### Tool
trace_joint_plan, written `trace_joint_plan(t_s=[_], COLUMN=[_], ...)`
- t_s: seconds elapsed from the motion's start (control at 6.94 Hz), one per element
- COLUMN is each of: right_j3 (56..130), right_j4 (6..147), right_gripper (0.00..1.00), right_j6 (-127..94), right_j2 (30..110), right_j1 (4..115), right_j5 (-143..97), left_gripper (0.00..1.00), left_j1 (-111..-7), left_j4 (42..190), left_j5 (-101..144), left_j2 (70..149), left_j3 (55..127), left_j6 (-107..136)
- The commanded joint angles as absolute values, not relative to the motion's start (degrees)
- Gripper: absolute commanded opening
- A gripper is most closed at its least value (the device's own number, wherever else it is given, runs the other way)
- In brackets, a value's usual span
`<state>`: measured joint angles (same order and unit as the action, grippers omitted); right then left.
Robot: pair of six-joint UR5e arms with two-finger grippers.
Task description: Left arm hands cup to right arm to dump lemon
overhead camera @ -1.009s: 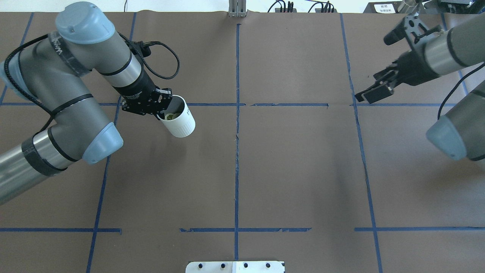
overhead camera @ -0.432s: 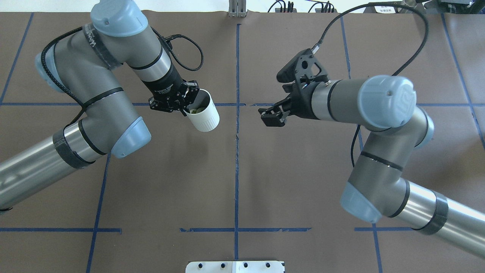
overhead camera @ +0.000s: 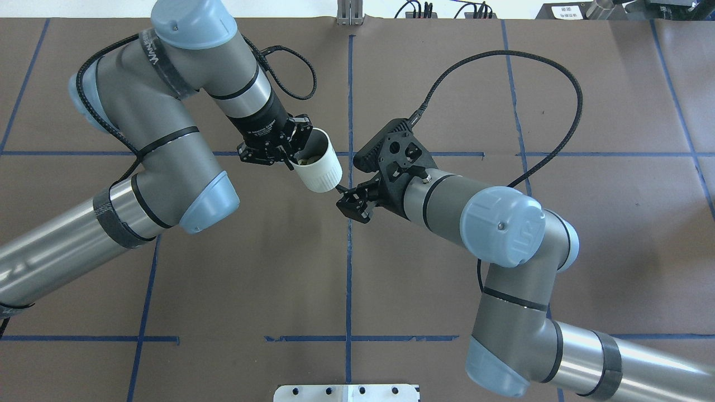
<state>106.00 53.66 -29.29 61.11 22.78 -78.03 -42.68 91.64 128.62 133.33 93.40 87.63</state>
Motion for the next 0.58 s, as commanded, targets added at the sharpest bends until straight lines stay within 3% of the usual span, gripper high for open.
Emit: trace_joint_plan(t_s=[0.0, 0.43], right_j3=[106.0, 106.0], right_j4=[53.6, 53.6], right_gripper=[1.00, 1.00], right_j6=[-31.7, -32.7], right_j2=[60.8, 61.0], right_j1=[20.9, 20.8], right_j5=[-74.6, -74.6], left_gripper=[0.00, 0.00], left_j1=[-42.2, -41.8], left_j4=[92.3, 92.8], left_j5=[128.8, 130.0], left_j2=[133.8, 133.5], left_j3=[94.2, 95.9], left_j6=[90.3, 90.6])
